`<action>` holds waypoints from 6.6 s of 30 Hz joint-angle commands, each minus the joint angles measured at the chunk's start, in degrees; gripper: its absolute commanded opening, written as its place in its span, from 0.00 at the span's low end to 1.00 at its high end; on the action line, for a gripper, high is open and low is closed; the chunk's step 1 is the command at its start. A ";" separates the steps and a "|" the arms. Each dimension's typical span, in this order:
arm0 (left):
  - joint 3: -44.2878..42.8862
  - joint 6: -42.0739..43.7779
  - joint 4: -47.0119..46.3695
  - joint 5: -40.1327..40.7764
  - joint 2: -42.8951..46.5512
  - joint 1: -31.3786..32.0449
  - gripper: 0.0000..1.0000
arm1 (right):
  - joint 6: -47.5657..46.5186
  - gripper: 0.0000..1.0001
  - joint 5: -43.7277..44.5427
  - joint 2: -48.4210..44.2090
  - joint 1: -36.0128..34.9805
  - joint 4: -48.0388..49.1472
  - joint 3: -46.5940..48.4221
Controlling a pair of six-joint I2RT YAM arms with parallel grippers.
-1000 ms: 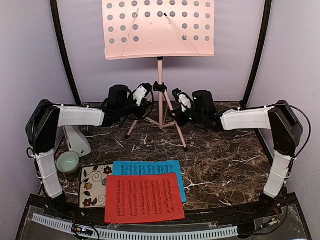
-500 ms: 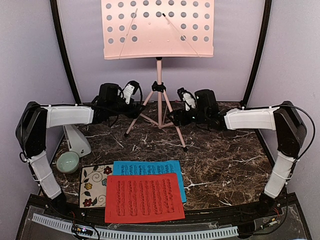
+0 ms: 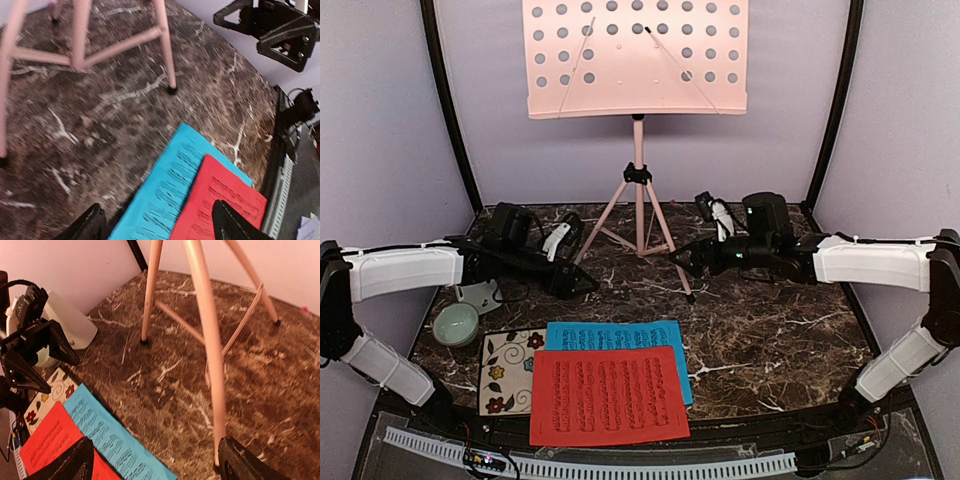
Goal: Set up the instrument practice props
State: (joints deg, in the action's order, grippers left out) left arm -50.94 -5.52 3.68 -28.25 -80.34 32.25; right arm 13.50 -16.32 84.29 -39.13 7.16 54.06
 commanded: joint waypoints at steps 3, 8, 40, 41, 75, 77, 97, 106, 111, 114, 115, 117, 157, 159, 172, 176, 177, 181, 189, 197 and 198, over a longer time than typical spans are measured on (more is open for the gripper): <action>-0.69 -0.61 15.84 -8.58 -0.29 5.07 0.72 | 3.73 0.85 -6.55 -0.93 -3.73 -1.80 -7.72; -1.98 -0.73 19.58 -10.53 -4.86 7.18 0.69 | 5.15 0.82 -7.48 1.38 -6.26 0.41 -10.34; -17.82 7.56 34.96 -5.84 -24.78 10.20 0.71 | 2.24 0.45 -1.12 16.82 -15.31 6.78 -13.35; -17.76 7.61 34.74 -5.80 -25.11 10.22 0.73 | 2.05 0.44 -0.97 17.35 -15.40 6.52 -13.19; -13.52 7.12 34.27 -7.80 -25.52 10.23 0.62 | 4.45 0.29 5.35 18.53 -15.45 5.16 -15.16; -12.62 6.92 33.71 -7.66 -26.01 10.25 0.57 | 4.52 0.29 5.25 18.62 -15.45 5.29 -15.30; -13.24 14.30 29.58 1.53 -17.53 14.90 0.00 | 1.46 0.54 -2.37 5.53 -15.02 2.16 -14.81; -15.72 20.49 31.27 13.98 -10.92 20.16 0.00 | -3.97 0.79 -8.20 -5.02 -12.64 -8.21 -9.41; -16.56 24.05 29.26 17.36 -7.72 23.49 0.00 | -9.12 0.80 -12.99 -2.86 -12.64 -13.90 -4.85; -16.39 25.90 27.70 18.98 -6.13 25.17 0.00 | -10.97 0.79 -13.30 -2.25 -12.63 -15.90 -3.23; -16.37 26.50 27.24 19.43 -5.69 25.75 0.00 | -11.58 0.79 -12.80 -2.16 -12.67 -16.08 -2.91; -16.46 27.43 26.66 20.46 -5.02 26.92 0.00 | -13.19 0.78 -12.32 -1.57 -12.66 -17.13 -1.67; 5.56 -0.08 0.59 -0.35 18.58 6.17 0.99 | -16.74 0.00 -6.35 -9.31 -13.51 -15.74 -4.98; 7.19 -0.63 -0.44 -2.06 18.64 5.89 0.99 | -16.49 0.00 -5.85 -10.83 -13.51 -15.01 -5.59; 10.91 -0.23 -4.37 -5.01 20.17 5.09 0.94 | -16.46 0.00 -10.12 -22.62 -13.51 -7.19 -12.24; 10.90 1.53 -4.32 -3.15 21.74 3.94 0.95 | -17.15 0.00 -12.66 -23.35 -13.71 -8.76 -11.96; 11.12 1.79 -4.67 -2.93 22.29 3.54 0.96 | -17.56 0.00 -12.97 -23.45 -13.88 -9.79 -11.48; 12.60 3.79 -6.67 -8.19 23.38 3.35 0.99 | -19.55 0.00 -12.45 -24.50 -15.08 -13.49 -9.91; 12.79 5.70 -5.52 -16.67 19.90 3.35 0.99 | -21.31 0.00 -10.57 -26.93 -17.20 -18.06 -8.01; 12.38 6.18 -6.25 -9.48 18.76 3.35 0.99 | -22.92 0.00 -10.22 -27.79 -18.27 -20.65 -6.63; 11.98 5.88 -6.16 -9.53 18.31 3.35 0.99 | -23.17 0.00 -10.42 -27.68 -18.40 -20.98 -6.34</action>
State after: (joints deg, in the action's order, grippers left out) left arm -38.46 -0.47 -1.37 -39.33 -61.04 35.79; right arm -8.14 -26.96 56.97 -56.58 -12.73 45.60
